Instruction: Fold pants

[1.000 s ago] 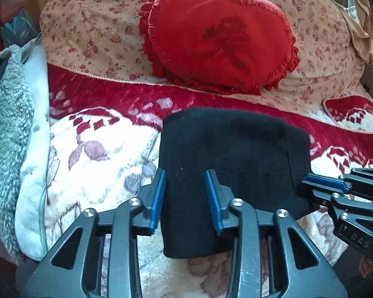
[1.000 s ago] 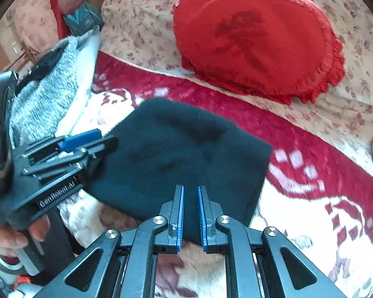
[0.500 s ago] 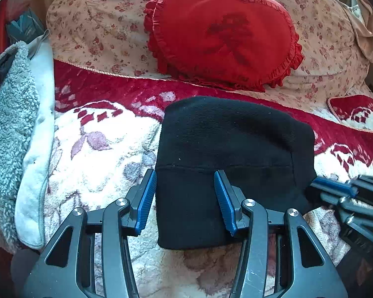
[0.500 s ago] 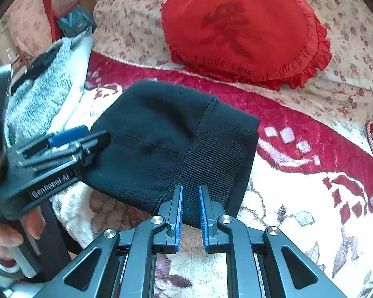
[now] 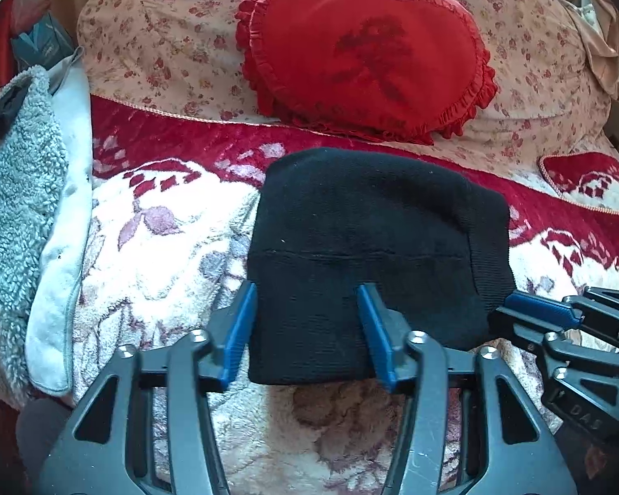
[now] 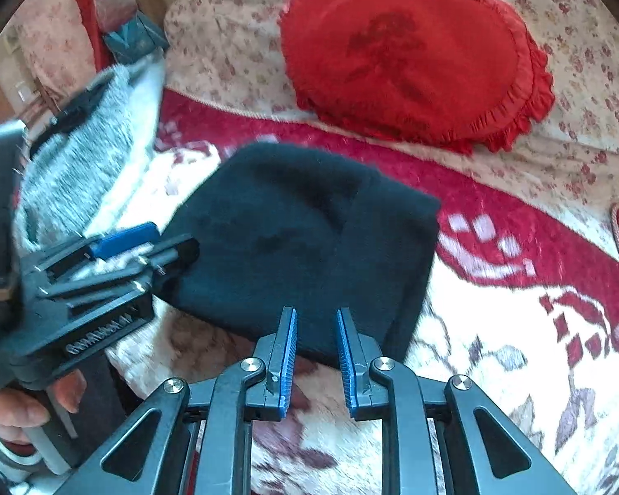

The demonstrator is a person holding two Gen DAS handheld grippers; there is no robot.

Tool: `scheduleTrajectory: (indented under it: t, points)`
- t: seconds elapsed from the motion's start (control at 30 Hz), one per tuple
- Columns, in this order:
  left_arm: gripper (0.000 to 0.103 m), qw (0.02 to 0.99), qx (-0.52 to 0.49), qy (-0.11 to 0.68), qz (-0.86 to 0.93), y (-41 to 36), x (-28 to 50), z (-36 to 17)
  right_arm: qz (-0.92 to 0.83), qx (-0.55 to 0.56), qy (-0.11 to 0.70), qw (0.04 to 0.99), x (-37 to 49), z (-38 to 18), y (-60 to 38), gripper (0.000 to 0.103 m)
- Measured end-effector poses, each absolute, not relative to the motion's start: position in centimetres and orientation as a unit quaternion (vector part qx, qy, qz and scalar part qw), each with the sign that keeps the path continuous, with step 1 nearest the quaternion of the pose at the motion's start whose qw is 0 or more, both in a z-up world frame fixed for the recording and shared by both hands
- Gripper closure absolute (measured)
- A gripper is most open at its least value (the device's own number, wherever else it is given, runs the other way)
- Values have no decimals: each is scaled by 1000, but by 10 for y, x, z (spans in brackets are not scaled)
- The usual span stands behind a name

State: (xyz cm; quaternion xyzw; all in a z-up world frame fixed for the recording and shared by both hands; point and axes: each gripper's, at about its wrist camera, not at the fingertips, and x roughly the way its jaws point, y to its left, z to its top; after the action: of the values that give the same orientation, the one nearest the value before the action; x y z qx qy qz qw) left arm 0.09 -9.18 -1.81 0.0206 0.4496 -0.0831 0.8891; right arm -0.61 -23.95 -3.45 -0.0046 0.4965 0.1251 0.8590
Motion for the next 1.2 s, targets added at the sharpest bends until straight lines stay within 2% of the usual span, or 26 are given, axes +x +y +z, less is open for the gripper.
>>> scheduleTrajectory:
  t: [0.1,0.5,0.57,0.63,0.7,1.13,1.2]
  points:
    - [40,889,27,450,-84,-97,-1,-22,125,0,500,857,-9,-42,-244,85]
    - [40,895,8,439,-75,-84,1,-7,123,30,483,867,-12,-22,-255,82]
    - [40,896,7,438,-72,-81,3,-5,120,41,478,869,-10,-19,-254,79]
    - [40,896,5,439,-70,-79,4,-4,117,56,474,871,-7,-18,-255,71]
    - [40,895,2,440,-70,-76,6,-3,115,72,473,871,-4,-19,-256,66]
    - [39,875,-49,474,-84,-61,26,-16,80,129,487,860,16,-43,-276,56]
    - [34,869,-67,481,-94,-57,31,-18,77,140,488,858,19,-46,-282,55]
